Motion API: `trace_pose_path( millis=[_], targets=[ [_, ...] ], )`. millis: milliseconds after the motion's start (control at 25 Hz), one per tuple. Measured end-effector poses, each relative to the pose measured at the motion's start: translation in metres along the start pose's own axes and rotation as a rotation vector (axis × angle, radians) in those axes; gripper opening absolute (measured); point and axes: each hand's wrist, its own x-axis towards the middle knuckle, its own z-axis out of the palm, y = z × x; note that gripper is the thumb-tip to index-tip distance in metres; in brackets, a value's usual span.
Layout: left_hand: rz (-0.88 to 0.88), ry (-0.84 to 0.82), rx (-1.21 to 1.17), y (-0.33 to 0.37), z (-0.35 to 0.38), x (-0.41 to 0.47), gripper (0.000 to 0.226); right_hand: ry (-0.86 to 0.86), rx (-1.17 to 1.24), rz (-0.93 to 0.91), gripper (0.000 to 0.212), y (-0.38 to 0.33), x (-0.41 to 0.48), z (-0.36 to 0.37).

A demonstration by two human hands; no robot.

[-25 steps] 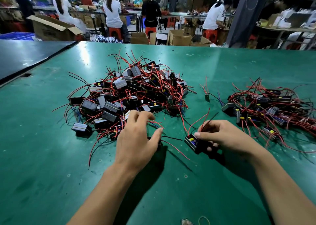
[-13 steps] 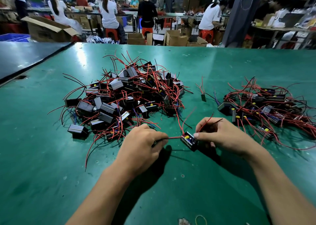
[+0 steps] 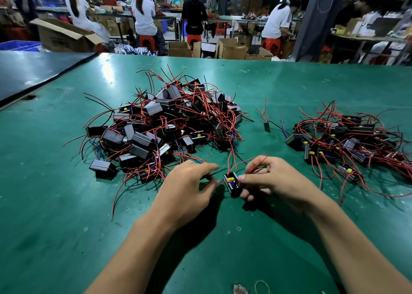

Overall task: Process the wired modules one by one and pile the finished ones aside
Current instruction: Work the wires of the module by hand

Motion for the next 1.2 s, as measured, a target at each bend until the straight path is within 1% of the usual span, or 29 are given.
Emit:
trace_pose_path(
  millis=[80, 160, 240, 320, 360, 440, 560, 640, 720, 800, 920, 1040, 1200],
  targets=[
    [0.014, -0.035, 0.005, 0.002, 0.001, -0.001, 0.025, -0.112, -0.053, 0.004, 0.026, -0.002, -0.003, -0.003],
    [0.038, -0.041, 0.022, 0.002, 0.001, -0.001, 0.017, -0.182, -0.251, -0.070, 0.021, -0.004, -0.005, -0.008],
    [0.055, -0.018, 0.015, 0.002, -0.001, 0.000, 0.012, -0.172, -0.499, -0.187, 0.017, -0.005, -0.004, -0.010],
    [0.029, 0.029, -0.050, 0.001, -0.002, 0.001, 0.010, -0.132, -0.725, -0.278, 0.025, -0.001, -0.001, -0.011],
    [-0.002, 0.056, -0.100, 0.001, -0.002, 0.001, 0.010, -0.136, -0.798, -0.304, 0.031, 0.001, 0.001, -0.010],
    [-0.070, 0.090, -0.181, 0.001, -0.003, 0.002, 0.013, -0.145, -0.847, -0.339, 0.036, 0.005, 0.002, -0.006],
    [-0.122, 0.101, -0.216, 0.001, -0.004, 0.002, 0.015, -0.025, -0.889, -0.384, 0.028, 0.008, 0.003, -0.004],
    [-0.122, 0.106, -0.218, 0.002, -0.006, 0.002, 0.014, 0.093, -1.051, -0.406, 0.021, 0.008, 0.002, -0.003],
    [-0.116, 0.110, -0.205, 0.003, -0.007, 0.003, 0.013, 0.191, -1.196, -0.424, 0.034, 0.008, 0.001, 0.000],
    [-0.117, 0.128, -0.194, 0.005, -0.007, 0.003, 0.013, 0.219, -1.218, -0.431, 0.039, 0.007, 0.001, 0.001],
    [-0.127, 0.165, -0.245, 0.009, -0.008, 0.004, 0.013, 0.180, -1.093, -0.409, 0.041, 0.006, 0.002, -0.001],
    [-0.132, 0.147, -0.307, 0.015, -0.008, 0.005, 0.010, 0.198, -1.013, -0.341, 0.051, 0.007, 0.004, -0.002],
    [-0.199, 0.155, -0.340, 0.014, -0.007, 0.005, 0.012, 0.163, -0.996, -0.308, 0.044, 0.007, 0.007, -0.003]
  ],
)
